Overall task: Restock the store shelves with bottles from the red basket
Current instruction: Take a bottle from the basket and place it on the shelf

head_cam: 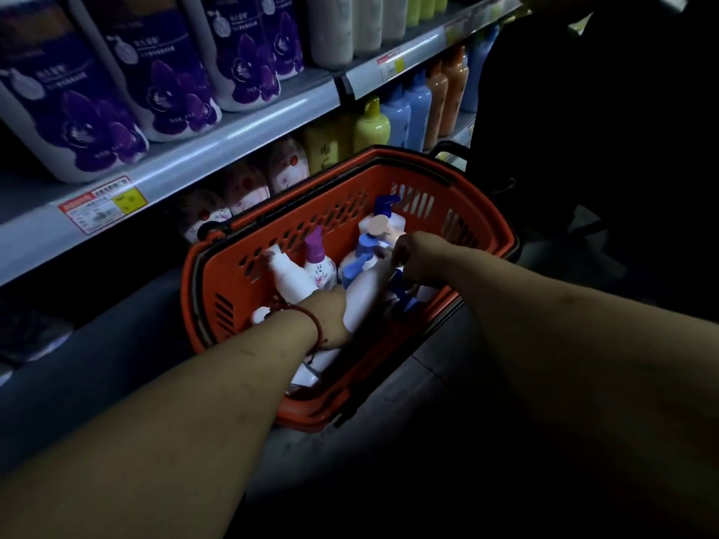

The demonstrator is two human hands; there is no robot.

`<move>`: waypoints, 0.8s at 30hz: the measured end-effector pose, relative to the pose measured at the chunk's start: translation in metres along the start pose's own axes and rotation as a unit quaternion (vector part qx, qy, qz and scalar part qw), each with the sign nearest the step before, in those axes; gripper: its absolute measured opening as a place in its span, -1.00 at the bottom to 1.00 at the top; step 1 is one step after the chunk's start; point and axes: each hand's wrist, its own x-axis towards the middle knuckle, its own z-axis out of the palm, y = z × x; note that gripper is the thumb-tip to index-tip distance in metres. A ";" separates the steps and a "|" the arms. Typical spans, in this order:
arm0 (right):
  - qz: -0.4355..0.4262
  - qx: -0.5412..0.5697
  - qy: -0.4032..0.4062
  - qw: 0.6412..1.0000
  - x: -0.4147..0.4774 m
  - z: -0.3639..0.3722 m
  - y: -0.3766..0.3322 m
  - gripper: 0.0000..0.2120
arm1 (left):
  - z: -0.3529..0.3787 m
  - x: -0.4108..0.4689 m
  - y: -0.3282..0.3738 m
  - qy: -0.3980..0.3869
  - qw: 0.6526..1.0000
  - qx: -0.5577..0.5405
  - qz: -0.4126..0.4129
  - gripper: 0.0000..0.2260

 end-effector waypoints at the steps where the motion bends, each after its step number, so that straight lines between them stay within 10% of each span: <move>1: 0.004 0.027 0.002 1.000 0.001 0.000 0.001 -0.74 | -0.001 0.003 0.004 0.006 1.000 -0.006 -0.009 -0.34; 12: -0.010 0.411 0.051 0.910 -0.014 -0.011 -0.004 -0.75 | -0.033 -0.007 -0.011 0.030 0.973 -0.228 -0.020 -0.44; 24: -0.021 0.394 0.051 0.917 -0.031 -0.001 -0.048 -0.72 | -0.064 -0.051 -0.021 0.142 0.787 -0.599 -0.049 -0.42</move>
